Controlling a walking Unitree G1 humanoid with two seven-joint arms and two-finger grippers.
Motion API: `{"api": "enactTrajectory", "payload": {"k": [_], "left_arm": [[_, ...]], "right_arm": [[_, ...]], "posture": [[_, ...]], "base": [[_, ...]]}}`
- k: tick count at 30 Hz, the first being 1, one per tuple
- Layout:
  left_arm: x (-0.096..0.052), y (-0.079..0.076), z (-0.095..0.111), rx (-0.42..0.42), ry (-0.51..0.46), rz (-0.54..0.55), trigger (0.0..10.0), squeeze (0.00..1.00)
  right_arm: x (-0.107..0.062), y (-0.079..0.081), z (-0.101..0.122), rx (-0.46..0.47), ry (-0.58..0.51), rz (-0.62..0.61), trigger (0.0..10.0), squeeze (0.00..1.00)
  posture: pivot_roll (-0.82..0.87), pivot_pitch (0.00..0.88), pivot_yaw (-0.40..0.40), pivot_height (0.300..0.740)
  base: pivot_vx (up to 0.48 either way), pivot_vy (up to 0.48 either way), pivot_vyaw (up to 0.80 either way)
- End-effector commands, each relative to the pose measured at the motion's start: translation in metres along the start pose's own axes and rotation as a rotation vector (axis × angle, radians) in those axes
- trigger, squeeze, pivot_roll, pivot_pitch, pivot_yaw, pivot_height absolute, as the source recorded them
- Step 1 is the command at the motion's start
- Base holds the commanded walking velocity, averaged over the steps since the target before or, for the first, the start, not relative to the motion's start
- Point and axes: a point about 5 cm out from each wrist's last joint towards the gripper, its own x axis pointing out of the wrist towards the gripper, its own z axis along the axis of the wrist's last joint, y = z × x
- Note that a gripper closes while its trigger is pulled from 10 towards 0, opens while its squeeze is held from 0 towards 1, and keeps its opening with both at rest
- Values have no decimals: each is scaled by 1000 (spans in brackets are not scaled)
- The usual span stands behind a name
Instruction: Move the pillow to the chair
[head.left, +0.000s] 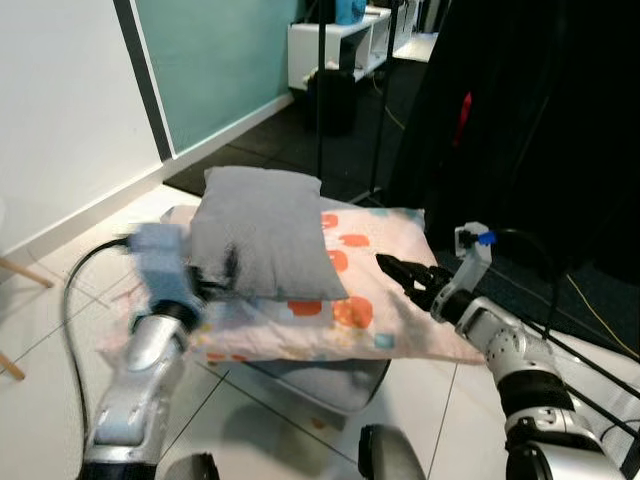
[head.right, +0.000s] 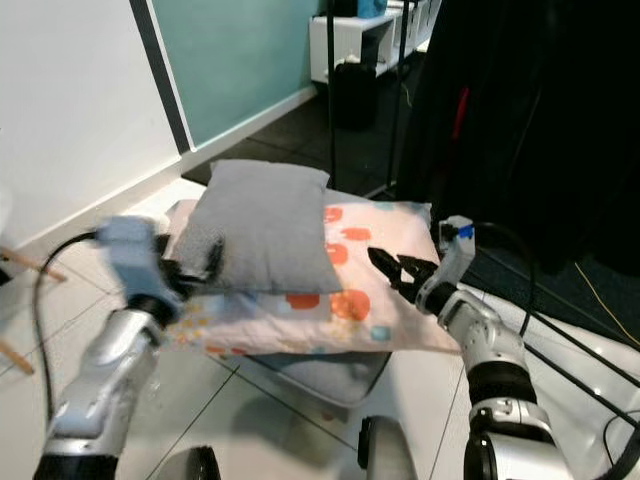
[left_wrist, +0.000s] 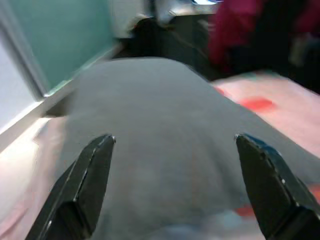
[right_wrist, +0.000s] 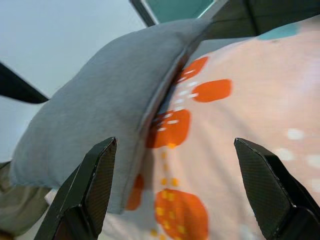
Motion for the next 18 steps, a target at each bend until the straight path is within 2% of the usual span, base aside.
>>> {"api": "enactTrajectory", "payload": {"k": [1, 2, 3, 6, 7, 8, 9, 10, 13, 15, 18], "left_arm": [[2, -10, -9, 170, 46, -63, 10000, 0], [5, -20, -11, 304, 42, -114, 10000, 0], [6, -29, -14, 373, 38, -162, 10000, 0], [6, -29, -14, 373, 38, -162, 10000, 0], [5, -35, -20, 473, 59, -201, 10000, 0], [4, -38, -26, 492, 103, -242, 10000, 0], [4, -38, -26, 492, 103, -242, 10000, 0], [3, -38, -30, 497, 138, -263, 10000, 0], [2, -38, -32, 498, 158, -274, 10000, 0], [1, -42, -35, 548, 182, -308, 10000, 0], [1, -46, -36, 565, 186, -333, 10000, 0]], "right_arm": [[-9, -13, -12, -9, 28, -78, 10000, 0], [-16, -22, -23, -17, 58, -127, 10000, 0], [-23, -29, -34, -23, 92, -170, 10000, 0], [-23, -29, -34, -23, 92, -170, 10000, 0], [-30, -35, -47, -47, 135, -212, 10000, 0], [-37, -39, -60, -56, 169, -236, 10000, 0], [-37, -39, -60, -56, 169, -236, 10000, 0], [-42, -41, -69, -61, 190, -248, 10000, 0], [-44, -42, -74, -63, 200, -253, 10000, 0], [-47, -41, -83, -58, 204, -248, 10000, 0], [-51, -44, -87, -42, 202, -262, 10000, 0]], "posture": [[-166, 2, -25, 545], [-166, 7, -28, 545], [-165, 9, -30, 545], [-165, 9, -30, 545], [-171, 12, -29, 545], [-166, 11, -29, 545], [-166, 11, -29, 545], [-163, 9, -27, 545], [-163, 9, -27, 545], [-167, 0, -17, 545], [-164, 0, -16, 545]], "base": [[0, 0, 0], [0, 0, 0], [0, 0, 0], [0, 0, 0], [0, 0, 0], [0, 0, 0], [0, 0, 0], [0, 0, 0], [0, 0, 0], [0, 0, 0], [0, 0, 0]]}}
